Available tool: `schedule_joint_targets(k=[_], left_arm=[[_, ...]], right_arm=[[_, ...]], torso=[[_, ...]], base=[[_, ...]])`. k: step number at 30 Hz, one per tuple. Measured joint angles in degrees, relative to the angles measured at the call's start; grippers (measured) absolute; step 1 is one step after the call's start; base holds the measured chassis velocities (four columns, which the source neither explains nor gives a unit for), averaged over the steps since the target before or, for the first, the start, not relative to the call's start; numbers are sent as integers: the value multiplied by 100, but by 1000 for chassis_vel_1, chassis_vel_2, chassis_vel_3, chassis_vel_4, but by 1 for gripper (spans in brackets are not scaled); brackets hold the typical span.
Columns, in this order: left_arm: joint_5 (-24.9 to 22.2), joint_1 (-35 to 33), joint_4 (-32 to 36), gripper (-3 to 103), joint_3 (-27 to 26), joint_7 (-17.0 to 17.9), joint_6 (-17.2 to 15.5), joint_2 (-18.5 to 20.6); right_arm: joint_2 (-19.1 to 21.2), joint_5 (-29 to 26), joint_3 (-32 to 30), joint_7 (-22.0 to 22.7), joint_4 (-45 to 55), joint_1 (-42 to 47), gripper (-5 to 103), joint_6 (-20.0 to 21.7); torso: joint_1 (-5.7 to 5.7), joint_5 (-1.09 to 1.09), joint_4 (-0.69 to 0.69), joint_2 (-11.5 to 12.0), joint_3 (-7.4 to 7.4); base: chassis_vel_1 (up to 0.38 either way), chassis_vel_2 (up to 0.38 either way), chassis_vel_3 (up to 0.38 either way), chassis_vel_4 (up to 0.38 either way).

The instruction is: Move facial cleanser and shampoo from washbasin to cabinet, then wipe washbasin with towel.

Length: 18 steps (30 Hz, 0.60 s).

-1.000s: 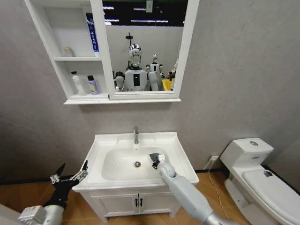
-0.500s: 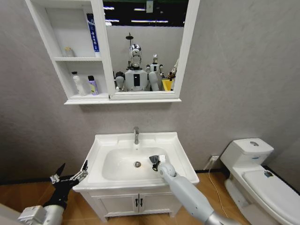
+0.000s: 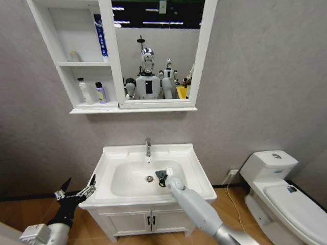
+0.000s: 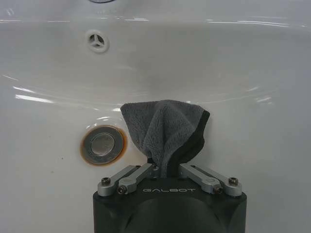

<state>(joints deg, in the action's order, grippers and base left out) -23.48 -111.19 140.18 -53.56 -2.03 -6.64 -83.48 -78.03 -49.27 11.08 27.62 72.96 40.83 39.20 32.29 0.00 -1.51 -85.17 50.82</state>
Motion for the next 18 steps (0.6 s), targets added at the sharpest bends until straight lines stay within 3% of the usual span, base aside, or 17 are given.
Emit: schedule_joint_targets(k=[18], left_arm=[[0, 0, 0, 100, 0, 0, 0, 0]], right_arm=[[-823, 134, 195, -343, -793, -291, 5, -234]], torso=[[0, 0, 1, 0, 0]], base=[[0, 0, 0, 0]])
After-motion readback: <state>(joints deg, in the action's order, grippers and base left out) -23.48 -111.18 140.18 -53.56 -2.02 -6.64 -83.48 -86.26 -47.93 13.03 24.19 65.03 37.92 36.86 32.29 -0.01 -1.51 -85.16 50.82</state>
